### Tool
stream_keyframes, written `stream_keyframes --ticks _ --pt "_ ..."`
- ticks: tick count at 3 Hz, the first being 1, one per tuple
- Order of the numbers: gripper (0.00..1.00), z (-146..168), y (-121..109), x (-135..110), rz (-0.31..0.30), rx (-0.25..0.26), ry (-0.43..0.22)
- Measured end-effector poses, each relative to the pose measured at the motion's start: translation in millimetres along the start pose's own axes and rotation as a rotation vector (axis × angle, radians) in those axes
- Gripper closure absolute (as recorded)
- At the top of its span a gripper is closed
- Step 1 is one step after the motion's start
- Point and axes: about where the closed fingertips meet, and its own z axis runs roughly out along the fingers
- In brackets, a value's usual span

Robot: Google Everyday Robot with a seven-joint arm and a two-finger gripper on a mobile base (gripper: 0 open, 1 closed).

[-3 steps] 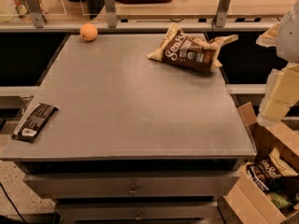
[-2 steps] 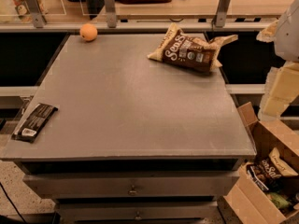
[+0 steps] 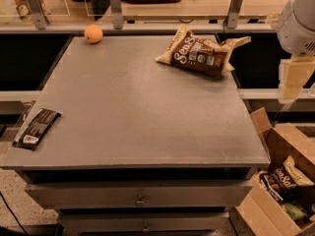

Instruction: Move brown chip bag near rxbar chocolate

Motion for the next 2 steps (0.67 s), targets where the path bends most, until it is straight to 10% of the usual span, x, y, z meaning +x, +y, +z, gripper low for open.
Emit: stream_keyframes --ticks 2 --pt "0.0 -2.1 -13.1 -1.5 -0.012 0.051 -0.003"
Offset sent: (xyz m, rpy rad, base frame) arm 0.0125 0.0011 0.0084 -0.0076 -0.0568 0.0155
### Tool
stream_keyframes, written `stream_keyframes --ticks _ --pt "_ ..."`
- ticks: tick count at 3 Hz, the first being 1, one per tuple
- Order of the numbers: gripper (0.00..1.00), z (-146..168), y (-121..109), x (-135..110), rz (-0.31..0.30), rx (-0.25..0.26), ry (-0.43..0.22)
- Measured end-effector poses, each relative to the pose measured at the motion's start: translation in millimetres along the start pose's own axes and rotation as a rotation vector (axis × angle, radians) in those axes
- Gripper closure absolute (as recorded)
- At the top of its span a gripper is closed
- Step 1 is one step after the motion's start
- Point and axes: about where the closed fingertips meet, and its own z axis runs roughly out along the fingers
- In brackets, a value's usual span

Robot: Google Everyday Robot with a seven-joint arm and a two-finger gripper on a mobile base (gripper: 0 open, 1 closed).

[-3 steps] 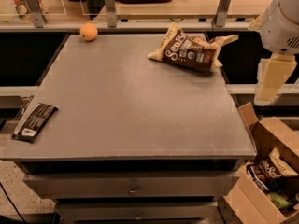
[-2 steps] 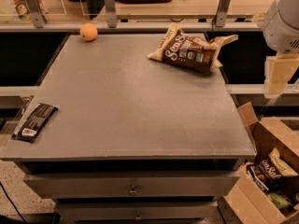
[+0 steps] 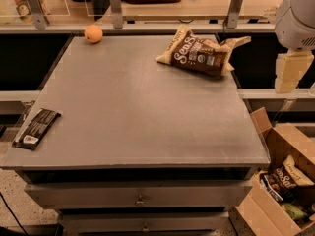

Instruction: Move brown chip bag near rxbar chocolate

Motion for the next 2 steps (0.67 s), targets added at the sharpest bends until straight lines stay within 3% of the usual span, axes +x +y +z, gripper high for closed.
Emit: stream_keyframes --ticks 2 --pt "0.0 29.5 -9.4 -5.4 -0.171 0.033 -0.033"
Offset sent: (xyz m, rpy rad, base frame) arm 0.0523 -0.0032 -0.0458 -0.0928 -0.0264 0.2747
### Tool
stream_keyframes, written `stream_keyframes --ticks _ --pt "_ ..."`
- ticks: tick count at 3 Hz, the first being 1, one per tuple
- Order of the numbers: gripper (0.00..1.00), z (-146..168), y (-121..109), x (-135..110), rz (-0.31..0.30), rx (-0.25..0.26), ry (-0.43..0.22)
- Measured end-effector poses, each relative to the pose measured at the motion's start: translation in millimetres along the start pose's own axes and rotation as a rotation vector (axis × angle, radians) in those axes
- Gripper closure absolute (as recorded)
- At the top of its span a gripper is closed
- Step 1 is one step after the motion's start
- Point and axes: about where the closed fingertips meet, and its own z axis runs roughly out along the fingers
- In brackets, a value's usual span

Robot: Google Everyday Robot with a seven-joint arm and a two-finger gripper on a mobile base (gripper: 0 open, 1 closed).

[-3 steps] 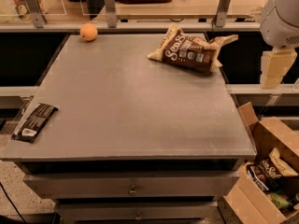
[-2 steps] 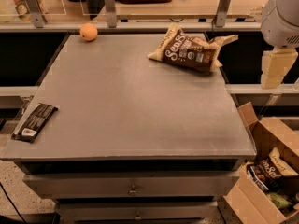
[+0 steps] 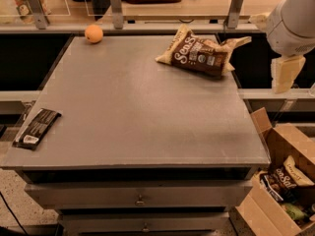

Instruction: Move brown chip bag near rxbar chocolate

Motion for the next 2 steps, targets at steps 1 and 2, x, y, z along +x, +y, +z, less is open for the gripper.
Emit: stream_keyframes --ticks 1,2 --pt "0.0 25.4 -12.2 -3.8 -0.078 0.032 -0.032" --pt "0.0 47.8 -26.6 -14.0 -0.151 0.069 -0.061"
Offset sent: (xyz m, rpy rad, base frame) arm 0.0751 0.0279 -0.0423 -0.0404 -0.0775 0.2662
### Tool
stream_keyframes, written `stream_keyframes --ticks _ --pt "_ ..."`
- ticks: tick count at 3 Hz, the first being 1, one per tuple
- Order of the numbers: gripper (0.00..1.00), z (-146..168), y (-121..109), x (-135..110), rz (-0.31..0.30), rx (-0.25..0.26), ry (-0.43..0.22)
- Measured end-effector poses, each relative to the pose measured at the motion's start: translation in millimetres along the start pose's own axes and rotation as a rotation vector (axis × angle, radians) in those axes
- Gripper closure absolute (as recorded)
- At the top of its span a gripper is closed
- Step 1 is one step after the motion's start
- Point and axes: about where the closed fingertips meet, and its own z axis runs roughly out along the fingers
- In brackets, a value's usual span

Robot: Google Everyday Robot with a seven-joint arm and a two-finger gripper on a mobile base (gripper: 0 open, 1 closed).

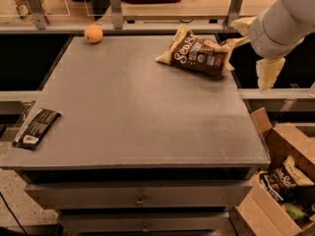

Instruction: Move brown chip bag near rxbar chocolate

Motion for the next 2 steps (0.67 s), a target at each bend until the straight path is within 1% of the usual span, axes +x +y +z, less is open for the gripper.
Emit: stream_keyframes --ticks 1,2 --pt "0.0 19.9 -14.6 -6.0 -0.049 0.026 -0.009" --pt "0.0 38.2 -33.7 -9.2 -0.085 0.048 -0.008"
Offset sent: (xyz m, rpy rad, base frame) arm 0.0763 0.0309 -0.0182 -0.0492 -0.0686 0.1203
